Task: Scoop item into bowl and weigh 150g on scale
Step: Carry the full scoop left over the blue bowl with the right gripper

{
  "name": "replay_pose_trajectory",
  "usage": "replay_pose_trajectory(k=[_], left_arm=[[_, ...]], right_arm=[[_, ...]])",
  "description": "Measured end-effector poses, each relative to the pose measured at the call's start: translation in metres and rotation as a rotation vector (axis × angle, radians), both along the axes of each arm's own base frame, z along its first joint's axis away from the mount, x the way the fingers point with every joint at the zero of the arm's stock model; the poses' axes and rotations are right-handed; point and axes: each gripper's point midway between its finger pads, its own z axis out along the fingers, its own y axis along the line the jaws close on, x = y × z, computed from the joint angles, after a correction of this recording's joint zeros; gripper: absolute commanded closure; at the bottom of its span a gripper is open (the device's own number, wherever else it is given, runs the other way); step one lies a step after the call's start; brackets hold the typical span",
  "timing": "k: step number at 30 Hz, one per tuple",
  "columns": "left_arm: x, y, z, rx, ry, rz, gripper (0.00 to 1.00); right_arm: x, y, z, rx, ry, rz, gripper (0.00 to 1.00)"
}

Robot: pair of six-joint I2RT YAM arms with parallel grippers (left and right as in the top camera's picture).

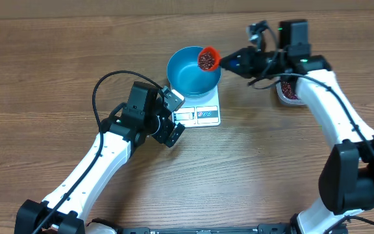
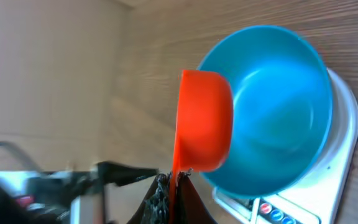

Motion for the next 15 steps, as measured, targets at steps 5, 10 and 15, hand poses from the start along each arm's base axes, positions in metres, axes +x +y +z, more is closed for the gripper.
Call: replay_pose_trajectory(k=[5, 10, 15], left_arm=[[0.000, 0.000, 0.000, 0.000, 0.000, 0.000, 0.00], [0.000, 0.000, 0.000, 0.000, 0.000, 0.000, 0.01], [0.000, 0.000, 0.000, 0.000, 0.000, 0.000, 0.01]], right_arm=[[0.002, 0.021, -0.021, -0.189, -0.060, -0.046, 0.96], [0.006, 0.028, -0.033, -0.391, -0.150, -0.085, 0.96], [0.011, 0.028, -0.026, -0.592, -0.261, -0.111, 0.96]])
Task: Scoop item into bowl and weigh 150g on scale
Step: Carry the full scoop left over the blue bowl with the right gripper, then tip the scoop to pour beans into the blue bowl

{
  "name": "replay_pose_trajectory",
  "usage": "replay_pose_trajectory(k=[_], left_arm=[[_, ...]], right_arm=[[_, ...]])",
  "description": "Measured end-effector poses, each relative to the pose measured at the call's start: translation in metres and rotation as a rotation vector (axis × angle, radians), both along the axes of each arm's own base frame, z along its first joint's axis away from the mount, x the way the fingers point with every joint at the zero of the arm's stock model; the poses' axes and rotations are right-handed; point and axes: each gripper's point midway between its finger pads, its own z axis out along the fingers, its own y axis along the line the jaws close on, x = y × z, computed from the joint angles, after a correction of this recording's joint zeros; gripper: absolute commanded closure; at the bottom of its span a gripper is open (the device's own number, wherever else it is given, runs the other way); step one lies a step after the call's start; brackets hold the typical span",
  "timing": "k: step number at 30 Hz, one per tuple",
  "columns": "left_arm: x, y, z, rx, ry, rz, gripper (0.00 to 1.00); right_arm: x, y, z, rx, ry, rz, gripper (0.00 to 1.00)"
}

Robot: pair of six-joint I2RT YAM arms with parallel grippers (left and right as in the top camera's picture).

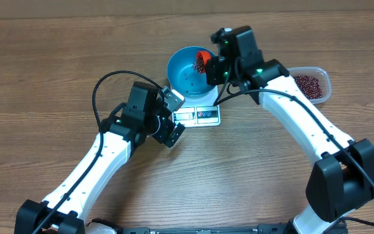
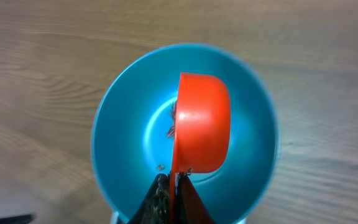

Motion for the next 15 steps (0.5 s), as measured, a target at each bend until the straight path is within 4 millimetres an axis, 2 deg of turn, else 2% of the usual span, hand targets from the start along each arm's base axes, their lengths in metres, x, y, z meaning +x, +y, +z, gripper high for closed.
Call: replay_pose_trajectory(k=[4, 10, 15], left_arm=[[0.000, 0.000, 0.000, 0.000, 0.000, 0.000, 0.01], [0.000, 0.000, 0.000, 0.000, 0.000, 0.000, 0.00], [0.000, 0.000, 0.000, 0.000, 0.000, 0.000, 0.00]], right_arm=[[0.002, -0.001, 0.009, -0.150, -0.080, -0.007, 0.96], [-0.011, 0.000, 0.006, -0.345, -0.128, -0.013, 0.96], [-0.018, 0.006, 0.007, -0.418, -0.155, 0.000, 0.96]])
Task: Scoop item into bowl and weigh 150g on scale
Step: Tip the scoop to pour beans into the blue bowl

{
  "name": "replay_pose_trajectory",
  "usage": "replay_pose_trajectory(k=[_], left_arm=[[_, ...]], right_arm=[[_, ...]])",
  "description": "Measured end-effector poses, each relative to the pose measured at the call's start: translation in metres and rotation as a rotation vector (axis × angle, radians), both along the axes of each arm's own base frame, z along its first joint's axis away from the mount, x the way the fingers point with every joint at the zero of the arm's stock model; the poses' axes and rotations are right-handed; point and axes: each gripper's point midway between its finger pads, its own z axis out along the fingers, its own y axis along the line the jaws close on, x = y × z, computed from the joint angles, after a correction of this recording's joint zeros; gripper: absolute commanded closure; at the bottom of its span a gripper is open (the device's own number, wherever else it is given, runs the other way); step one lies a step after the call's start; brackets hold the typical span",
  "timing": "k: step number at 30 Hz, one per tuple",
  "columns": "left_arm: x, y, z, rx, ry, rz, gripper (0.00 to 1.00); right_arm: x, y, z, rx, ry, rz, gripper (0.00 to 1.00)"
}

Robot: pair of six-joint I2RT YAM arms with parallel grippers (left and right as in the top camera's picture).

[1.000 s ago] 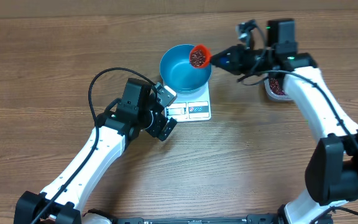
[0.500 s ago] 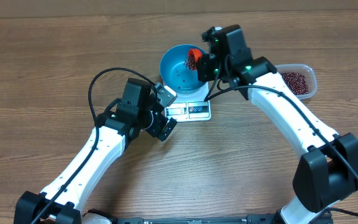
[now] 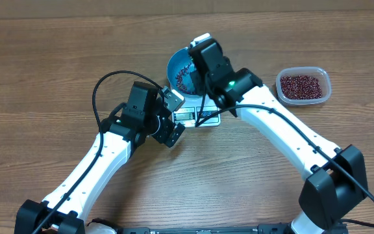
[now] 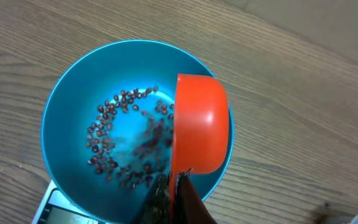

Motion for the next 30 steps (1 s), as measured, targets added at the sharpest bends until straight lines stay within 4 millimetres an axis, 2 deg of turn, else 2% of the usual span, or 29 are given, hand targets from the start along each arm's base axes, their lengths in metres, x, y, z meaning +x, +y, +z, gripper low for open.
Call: replay_pose_trajectory(k=[11, 17, 26, 30], left_arm=[[0.000, 0.000, 0.000, 0.000, 0.000, 0.000, 0.00], [0.000, 0.000, 0.000, 0.000, 0.000, 0.000, 0.00], [0.000, 0.000, 0.000, 0.000, 0.000, 0.000, 0.00], [0.000, 0.000, 0.000, 0.000, 0.000, 0.000, 0.00]], right_arm=[[-0.001, -0.004, 0.000, -0.022, -0.002, -0.010, 0.96], [0.000, -0.013, 0.008, 0.061, 0.029, -0.012, 0.96], [0.000, -0.064, 0.062, 0.294, 0.034, -0.052, 0.96], [-0.002, -0.100, 0.076, 0.400, 0.064, -0.085, 0.96]])
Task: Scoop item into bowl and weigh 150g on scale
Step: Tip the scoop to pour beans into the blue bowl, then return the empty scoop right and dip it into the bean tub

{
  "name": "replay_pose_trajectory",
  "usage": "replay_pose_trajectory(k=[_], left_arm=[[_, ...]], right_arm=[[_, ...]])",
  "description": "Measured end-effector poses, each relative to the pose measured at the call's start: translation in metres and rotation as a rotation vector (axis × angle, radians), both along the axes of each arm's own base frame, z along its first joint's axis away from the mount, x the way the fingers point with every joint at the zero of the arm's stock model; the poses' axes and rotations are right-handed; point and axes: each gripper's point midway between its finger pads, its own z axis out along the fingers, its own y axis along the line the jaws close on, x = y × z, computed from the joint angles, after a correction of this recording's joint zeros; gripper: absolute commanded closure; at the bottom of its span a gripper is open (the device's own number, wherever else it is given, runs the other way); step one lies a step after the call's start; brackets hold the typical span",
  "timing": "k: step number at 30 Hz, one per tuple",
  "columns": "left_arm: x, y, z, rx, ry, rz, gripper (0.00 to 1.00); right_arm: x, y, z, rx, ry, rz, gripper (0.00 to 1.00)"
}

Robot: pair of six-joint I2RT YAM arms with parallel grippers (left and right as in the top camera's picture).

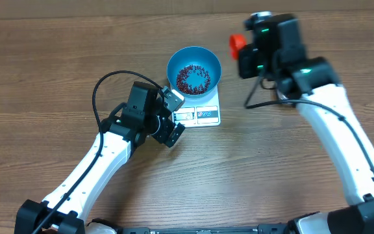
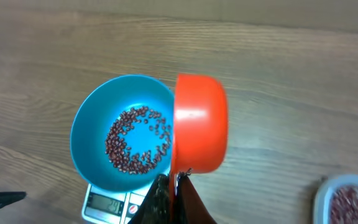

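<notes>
A blue bowl [image 1: 194,70] [image 2: 123,149] holding a layer of red beans [image 1: 193,78] [image 2: 138,147] stands on the white scale [image 1: 203,114] [image 2: 107,202]. My right gripper [image 1: 247,52] [image 2: 172,180] is shut on the handle of an orange scoop [image 1: 237,43] [image 2: 199,132], held up to the right of the bowl and turned on its side. The left gripper [image 1: 171,117] rests on the table at the scale's left front corner; whether its jaws are open or shut cannot be made out.
A clear tub of red beans [image 2: 347,202] shows at the lower right of the right wrist view; in the overhead view my right arm hides it. Bare wooden table [image 1: 57,58] lies all around.
My right gripper, with the scoop, was low over the bowl; now it is higher and off to the bowl's right. The beans lie settled in the bowl. The left arm has not moved.
The right gripper held the scoop full of beans at the bowl's right rim. Then the scoop was tipped over the bowl with a few beans inside. Then many beans lay in the bowl. Now the scoop is away to the right.
</notes>
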Motion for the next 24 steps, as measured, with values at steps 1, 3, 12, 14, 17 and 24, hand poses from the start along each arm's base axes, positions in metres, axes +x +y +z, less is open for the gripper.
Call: replay_pose_trajectory(k=[1, 3, 12, 14, 17, 24], left_arm=[[0.000, 0.000, 0.000, 0.000, 0.000, 0.000, 0.00], [0.000, 0.000, 0.000, 0.000, 0.000, 0.000, 0.00], [0.000, 0.000, 0.000, 0.000, 0.000, 0.000, 0.00], [0.000, 0.000, 0.000, 0.000, 0.000, 0.000, 0.00], [0.000, 0.000, 0.000, 0.000, 0.000, 0.000, 0.00], [0.000, 0.000, 0.000, 0.000, 0.000, 0.000, 0.00]], right_arm=[[0.000, -0.013, 0.001, 0.026, 0.015, -0.018, 0.96], [-0.001, -0.035, 0.000, 0.053, 0.042, -0.058, 0.96], [-0.012, -0.167, -0.019, 0.028, 0.149, -0.351, 0.96], [-0.017, -0.186, -0.028, -0.012, 0.178, -0.391, 0.96], [-0.021, -0.196, -0.048, -0.064, 0.245, -0.409, 0.96], [-0.027, -0.207, -0.116, -0.137, 0.463, -0.417, 0.96]])
